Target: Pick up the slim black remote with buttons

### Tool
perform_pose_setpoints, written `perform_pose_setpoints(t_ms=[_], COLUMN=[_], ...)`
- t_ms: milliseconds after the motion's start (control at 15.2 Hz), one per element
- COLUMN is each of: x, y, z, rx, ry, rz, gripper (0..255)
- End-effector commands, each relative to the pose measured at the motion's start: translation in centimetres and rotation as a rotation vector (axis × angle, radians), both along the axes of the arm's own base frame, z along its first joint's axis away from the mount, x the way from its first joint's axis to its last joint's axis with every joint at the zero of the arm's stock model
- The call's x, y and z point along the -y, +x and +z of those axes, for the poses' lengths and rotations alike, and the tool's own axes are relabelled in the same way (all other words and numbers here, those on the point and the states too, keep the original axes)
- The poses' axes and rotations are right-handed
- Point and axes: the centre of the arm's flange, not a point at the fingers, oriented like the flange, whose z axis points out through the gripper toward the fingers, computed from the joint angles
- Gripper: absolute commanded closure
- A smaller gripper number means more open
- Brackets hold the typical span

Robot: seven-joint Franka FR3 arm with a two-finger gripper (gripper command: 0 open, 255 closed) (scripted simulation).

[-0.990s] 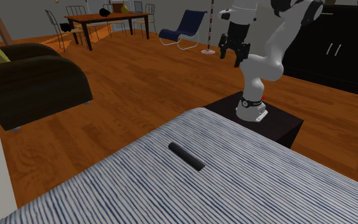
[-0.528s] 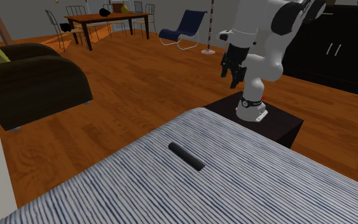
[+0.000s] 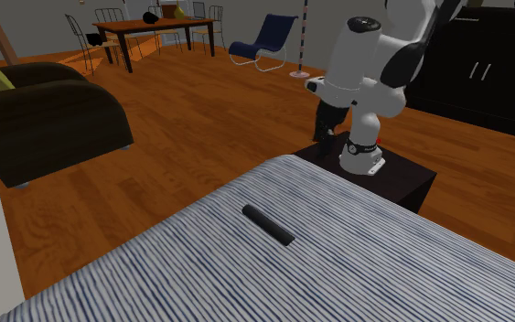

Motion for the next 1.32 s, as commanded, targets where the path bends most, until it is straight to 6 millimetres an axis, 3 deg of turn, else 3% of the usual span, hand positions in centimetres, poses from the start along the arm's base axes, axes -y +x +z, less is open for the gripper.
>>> perform_pose_setpoints(t_ms=[0,528,1056,1254], x=[-0.5,-1.2,0.7,0.8], y=[1.7,9.8,18.0,18.4], z=[-2.1,-9.1,-15.8,-17.1], rx=[0.014,0.062,0.11,0.112], ry=[-0.002,-0.02,-0.038,-0.038], rz=[-0.084,-0.393,-0.702,-0.715], gripper=[0,0,0,0])
